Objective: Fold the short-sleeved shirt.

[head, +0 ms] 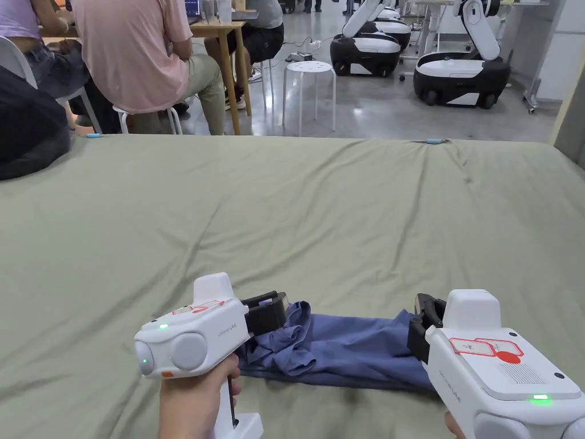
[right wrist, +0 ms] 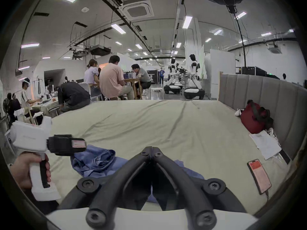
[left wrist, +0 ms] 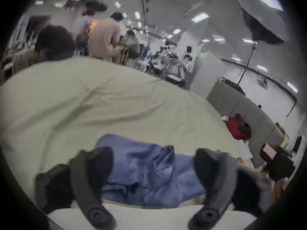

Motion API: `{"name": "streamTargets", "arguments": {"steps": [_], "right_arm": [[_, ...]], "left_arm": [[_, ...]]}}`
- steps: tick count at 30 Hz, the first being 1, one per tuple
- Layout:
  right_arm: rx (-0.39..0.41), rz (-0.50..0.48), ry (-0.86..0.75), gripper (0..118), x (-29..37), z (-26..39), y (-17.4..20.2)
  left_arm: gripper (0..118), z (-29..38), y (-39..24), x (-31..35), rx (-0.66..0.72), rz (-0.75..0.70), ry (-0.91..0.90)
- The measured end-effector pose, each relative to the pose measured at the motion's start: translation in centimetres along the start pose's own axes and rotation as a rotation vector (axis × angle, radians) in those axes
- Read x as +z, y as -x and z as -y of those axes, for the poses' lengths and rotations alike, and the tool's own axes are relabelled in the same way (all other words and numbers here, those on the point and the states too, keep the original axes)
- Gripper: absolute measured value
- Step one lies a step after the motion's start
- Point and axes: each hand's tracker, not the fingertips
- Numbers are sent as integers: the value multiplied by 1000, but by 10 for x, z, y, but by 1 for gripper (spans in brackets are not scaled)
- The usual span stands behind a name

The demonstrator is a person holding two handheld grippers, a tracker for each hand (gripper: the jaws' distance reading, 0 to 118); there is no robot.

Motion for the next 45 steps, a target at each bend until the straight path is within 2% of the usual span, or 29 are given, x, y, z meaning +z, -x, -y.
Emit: {"name": "streamTargets", "arguments": {"steps": [1, 2, 3, 4, 8, 13, 16, 19, 21, 25, 26, 28, 29, 30, 32, 33, 34, 35, 37, 38, 40, 41, 42, 43, 44, 45], "right_arm": [[-2, -8, 3, 0, -1, 1, 1], [-2, -13, 6, 0, -1, 1, 2], [-2, -15, 7, 0, -1, 2, 2], [-5, -16, 7, 0, -2, 3, 2], [-14, 2, 17, 0, 1, 9, -3], [-3, 25, 34, 0, 3, 11, -6], [10, 26, 33, 0, 5, 8, -2], [37, 27, 40, 0, 5, 9, 3], [41, 29, 50, 0, 0, 10, 8], [50, 8, 55, 0, -6, 12, 23], [51, 2, 56, 0, -7, 13, 26], [51, -9, 74, 0, -12, 15, 31], [54, -11, 80, 0, -13, 16, 34], [61, -12, 87, 0, -15, 17, 37], [69, -12, 97, 0, -18, 18, 40], [73, -13, 102, 0, -19, 19, 41], [77, -10, 105, 0, -20, 18, 42], [81, -6, 108, 0, -21, 18, 42], [80, 4, 110, 0, -23, 17, 41], [77, 6, 113, 0, -25, 16, 40], [79, 16, 114, 0, -25, 14, 41], [83, 21, 112, 0, -24, 13, 42], [84, 23, 113, 0, -24, 12, 42], [87, 24, 114, 0, -24, 12, 42], [92, 29, 113, 0, -23, 12, 42], [94, 36, 113, 0, -23, 11, 41]], "left_arm": [[77, 1, 4, -7, 7, 17, 16], [31, 3, 6, -14, 14, 22, 35], [0, 8, 0, -25, 17, -28, 68], [0, 13, -2, -31, 10, -107, 86], [0, 39, -14, -54, 25, 34, 165], [0, 54, -52, -60, -124, 85, 191], [0, 45, -51, -53, -136, 37, 170], [0, 22, -40, -23, -134, 31, 51], [0, 7, -26, -4, -95, 31, -1], [2, -5, 28, 24, 107, 50, -51], [28, -4, 43, 27, 155, 66, -48], [102, 3, 78, 22, 258, 53, -10], [118, 9, 92, 16, 305, 41, 28], [112, 12, 105, 14, 383, 36, 20], [115, 27, 126, -2, 570, 49, 87], [117, 34, 132, -6, 626, 142, 39], [118, 36, 130, -4, 626, 195, -42], [118, 33, 129, -8, 650, 215, -26], [118, 31, 125, -30, 760, 435, 117], [118, 34, 122, -41, 817, 501, 146], [117, 40, 115, -52, 853, 469, 105], [105, 39, 112, -57, 831, 450, 101], [81, 36, 109, -58, 824, 434, 103], [43, 35, 109, -56, 804, 379, 127], [20, 32, 111, -57, 782, 290, 167], [19, 31, 112, -56, 748, 211, 184]]}}
